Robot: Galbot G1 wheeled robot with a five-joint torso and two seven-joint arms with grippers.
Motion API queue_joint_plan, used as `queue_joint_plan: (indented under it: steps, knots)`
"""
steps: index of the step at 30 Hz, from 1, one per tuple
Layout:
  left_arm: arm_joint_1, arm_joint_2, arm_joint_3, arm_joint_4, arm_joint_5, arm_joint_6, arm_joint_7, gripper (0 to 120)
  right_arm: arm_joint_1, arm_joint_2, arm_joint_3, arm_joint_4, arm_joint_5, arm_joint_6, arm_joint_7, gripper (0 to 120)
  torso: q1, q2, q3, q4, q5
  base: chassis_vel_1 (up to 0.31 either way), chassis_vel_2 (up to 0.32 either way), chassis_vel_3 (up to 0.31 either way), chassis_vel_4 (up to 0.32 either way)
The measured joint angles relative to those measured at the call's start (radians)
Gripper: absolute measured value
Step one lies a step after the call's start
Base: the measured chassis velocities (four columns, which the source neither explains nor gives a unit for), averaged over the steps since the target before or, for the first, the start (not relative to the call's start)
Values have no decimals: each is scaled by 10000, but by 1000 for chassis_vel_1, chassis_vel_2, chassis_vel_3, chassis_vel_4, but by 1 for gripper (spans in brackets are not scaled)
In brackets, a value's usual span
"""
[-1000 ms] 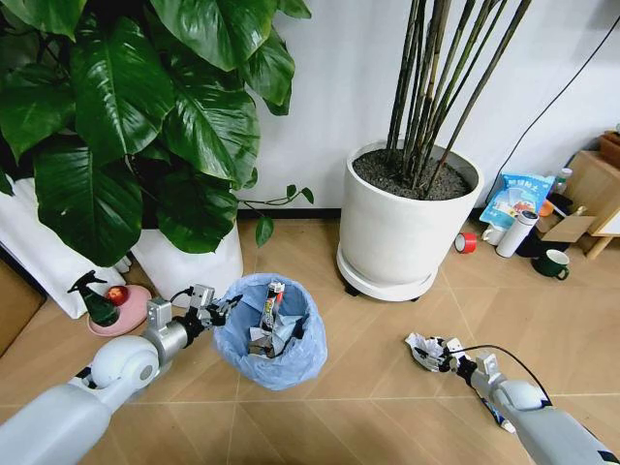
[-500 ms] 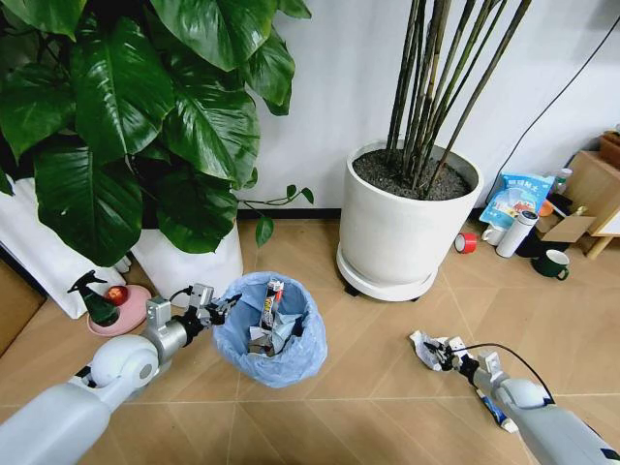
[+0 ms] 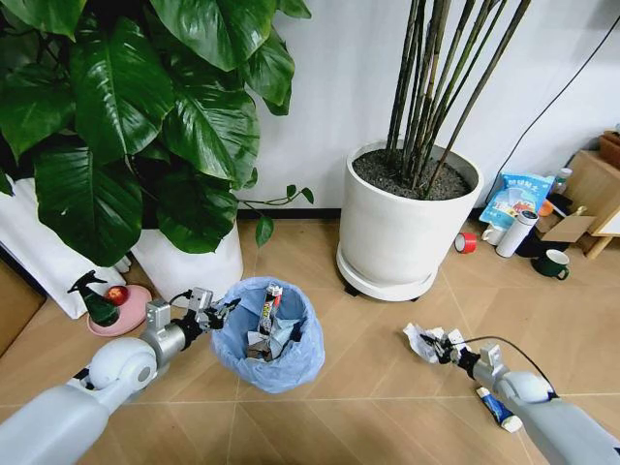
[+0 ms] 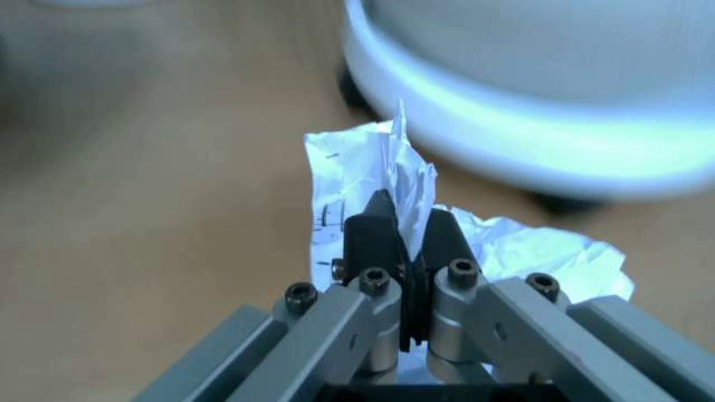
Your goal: Pick up the trash bin and place the garbage on the floor into it.
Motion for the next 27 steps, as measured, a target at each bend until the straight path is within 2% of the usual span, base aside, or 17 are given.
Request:
queue_joint_plan:
  steps: [1,2,5,6,9,13,16,19,24,27]
  knots:
    - [0,0,0,0,0,0,0,0,0,0,0,0,0,0,0,0,0,0,0,0,0,0,0,0,0]
    - [-333,-110,303,169,-31,0,29,0,-372,-394,400,1013,375,-30,-246,0,-1,0,-1,2,-1,0,0,0,0]
    - [-1200,-397,1159,486,-152,4,73,0,-1245,-1217,1361,2903,1238,-68,-849,0,0,1,-2,-4,-3,0,0,0,0]
    - [-1200,-397,1159,486,-152,4,73,0,-1245,-1217,1361,2903,1238,-68,-849,0,0,1,-2,-4,-3,0,0,0,0]
    - [-1864,-601,1949,642,-253,5,108,0,-1756,-1732,1910,4055,1898,-69,-1285,0,0,0,-1,-6,-5,0,0,0,0]
    - [-2472,-824,2654,764,-353,7,118,0,-1812,-2042,2037,5194,2703,-93,-1555,0,-1,1,-2,-3,-4,0,0,0,0]
    - [-2699,-888,2917,778,-403,14,122,0,-1448,-2170,1770,5840,3181,-209,-1733,0,0,1,-1,-2,-3,0,0,0,0]
    - [-2841,-888,3049,753,-454,21,122,0,-546,-2217,807,6402,3567,-461,-1835,0,0,1,0,2,-4,0,0,0,0]
    - [-2823,-817,3027,688,-460,23,122,0,97,-2085,-45,6490,3642,-670,-1835,0,0,0,0,4,-4,0,0,0,0]
    - [-2688,-711,2885,640,-461,23,129,0,526,-1980,-960,6303,3640,-707,-1940,0,-1,0,0,2,-7,0,0,0,0]
